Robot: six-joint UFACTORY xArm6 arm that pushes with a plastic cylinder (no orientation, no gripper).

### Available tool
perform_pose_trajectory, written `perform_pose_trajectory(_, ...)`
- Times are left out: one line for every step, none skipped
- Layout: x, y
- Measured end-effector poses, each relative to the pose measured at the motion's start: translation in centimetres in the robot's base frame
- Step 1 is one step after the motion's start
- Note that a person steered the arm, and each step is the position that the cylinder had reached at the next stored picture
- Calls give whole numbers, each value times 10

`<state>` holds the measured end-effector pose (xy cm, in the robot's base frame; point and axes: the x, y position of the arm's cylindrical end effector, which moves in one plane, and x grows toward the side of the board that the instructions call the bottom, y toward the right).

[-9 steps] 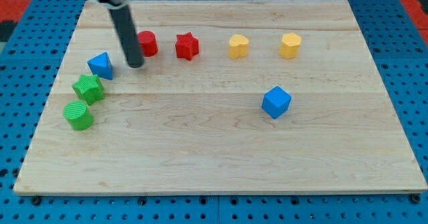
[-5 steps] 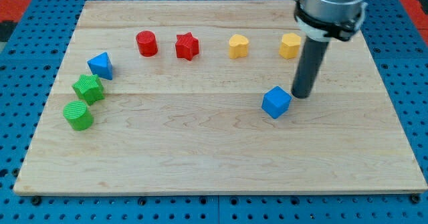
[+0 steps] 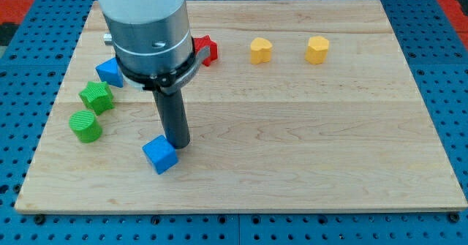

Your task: Move the cube towards the red star

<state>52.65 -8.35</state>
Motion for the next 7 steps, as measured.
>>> perform_pose_trajectory(12, -13)
perform_pose_trajectory(33, -22)
perform_pose_trajectory(56, -17)
perform_pose_trajectory(62, -45)
perform_pose_trajectory(45, -89)
perform_pose_trajectory(36, -98)
perform_pose_trajectory(27, -98)
